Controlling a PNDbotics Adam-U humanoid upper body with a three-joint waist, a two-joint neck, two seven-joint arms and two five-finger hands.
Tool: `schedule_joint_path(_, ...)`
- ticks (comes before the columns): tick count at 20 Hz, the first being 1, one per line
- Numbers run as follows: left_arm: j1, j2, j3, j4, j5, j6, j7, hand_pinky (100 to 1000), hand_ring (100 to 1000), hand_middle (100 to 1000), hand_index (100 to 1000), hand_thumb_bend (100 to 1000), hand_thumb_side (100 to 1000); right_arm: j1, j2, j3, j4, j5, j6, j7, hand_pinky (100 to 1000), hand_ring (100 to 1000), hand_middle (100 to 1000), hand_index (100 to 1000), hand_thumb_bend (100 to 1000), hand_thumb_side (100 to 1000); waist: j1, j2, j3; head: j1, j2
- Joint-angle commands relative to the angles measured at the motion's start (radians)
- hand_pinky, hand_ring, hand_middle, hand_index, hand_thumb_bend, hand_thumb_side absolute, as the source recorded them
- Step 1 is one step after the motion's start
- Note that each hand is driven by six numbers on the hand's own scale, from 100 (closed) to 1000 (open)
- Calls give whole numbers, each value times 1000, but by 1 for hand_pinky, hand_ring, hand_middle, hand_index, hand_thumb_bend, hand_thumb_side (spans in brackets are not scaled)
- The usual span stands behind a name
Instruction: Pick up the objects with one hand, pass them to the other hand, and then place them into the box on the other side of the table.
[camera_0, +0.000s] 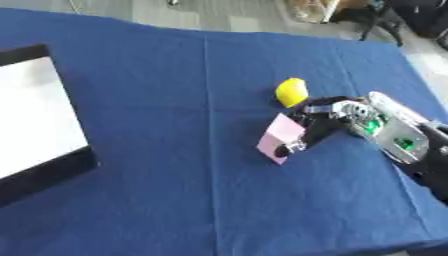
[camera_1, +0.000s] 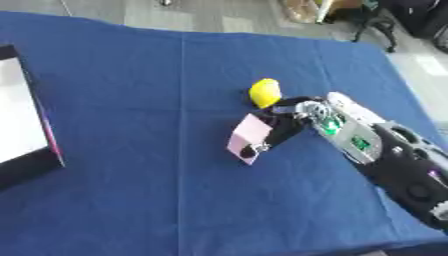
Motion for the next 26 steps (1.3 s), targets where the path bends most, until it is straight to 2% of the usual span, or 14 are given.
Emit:
schedule_joint_path(1, -13, 13, 4, -14, -1, 0, -3, 1000, 910, 725, 720, 153, 835, -12, -14, -4, 1, 8, 16, 18, 828, 814, 819, 901, 704, 591, -5, 0, 1, -4, -2)
schedule_joint_path(5, -13, 12, 3, -14, -2, 1, -3, 1000, 910, 725, 720, 152, 835, -18, -8, -1, 4, 3, 31, 9, 814, 802, 782, 856, 693, 571, -5, 0, 1, -6, -2)
schedule_joint_path(9, -12, 12, 1, -13, -3, 1, -6, 1000, 910, 725, 720, 151, 836, -21, -4, 4, 3, -12, 55, -5, 809, 802, 697, 784, 749, 452, -5, -1, 1, -10, -2)
schedule_joint_path(13, -13, 12, 1, -13, -3, 1, -6, 1000, 910, 726, 720, 149, 834, -21, -5, 2, 0, -36, 80, -19, 807, 800, 645, 740, 698, 399, -4, -2, 2, -10, -2)
schedule_joint_path(26, -10, 12, -2, -10, -8, 5, -8, 1000, 909, 722, 719, 148, 839, -21, -13, -4, -15, -132, 150, -66, 777, 743, 567, 666, 658, 439, -6, 0, 2, -6, -2)
